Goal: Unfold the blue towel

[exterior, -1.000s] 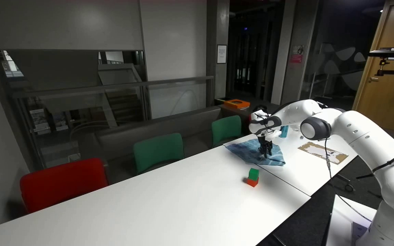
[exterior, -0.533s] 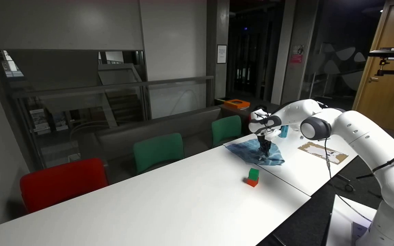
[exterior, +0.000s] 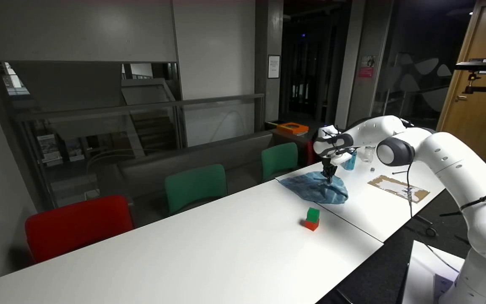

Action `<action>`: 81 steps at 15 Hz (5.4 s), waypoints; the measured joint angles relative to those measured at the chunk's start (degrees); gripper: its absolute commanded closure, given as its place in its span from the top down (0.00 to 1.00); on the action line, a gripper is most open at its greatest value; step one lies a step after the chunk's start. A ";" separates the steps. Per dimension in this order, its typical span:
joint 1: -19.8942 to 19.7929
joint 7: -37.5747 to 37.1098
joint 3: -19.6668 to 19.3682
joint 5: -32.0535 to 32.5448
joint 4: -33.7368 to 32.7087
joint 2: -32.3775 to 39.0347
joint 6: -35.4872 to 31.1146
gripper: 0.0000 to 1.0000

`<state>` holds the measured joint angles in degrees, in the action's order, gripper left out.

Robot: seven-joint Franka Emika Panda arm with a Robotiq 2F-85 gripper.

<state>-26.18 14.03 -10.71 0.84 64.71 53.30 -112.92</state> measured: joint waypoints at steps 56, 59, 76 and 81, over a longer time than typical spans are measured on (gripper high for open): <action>-20.11 -0.21 6.90 -34.39 45.42 -18.70 -40.31 0.00; -23.77 -0.15 7.07 -37.25 43.80 -17.66 -39.49 0.00; -29.64 -0.19 7.79 -48.90 41.68 -13.57 -32.44 0.00; -29.96 -0.12 7.00 -52.57 42.09 -13.21 -32.45 0.00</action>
<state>-56.15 13.92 -3.71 -51.73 106.80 40.10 -145.36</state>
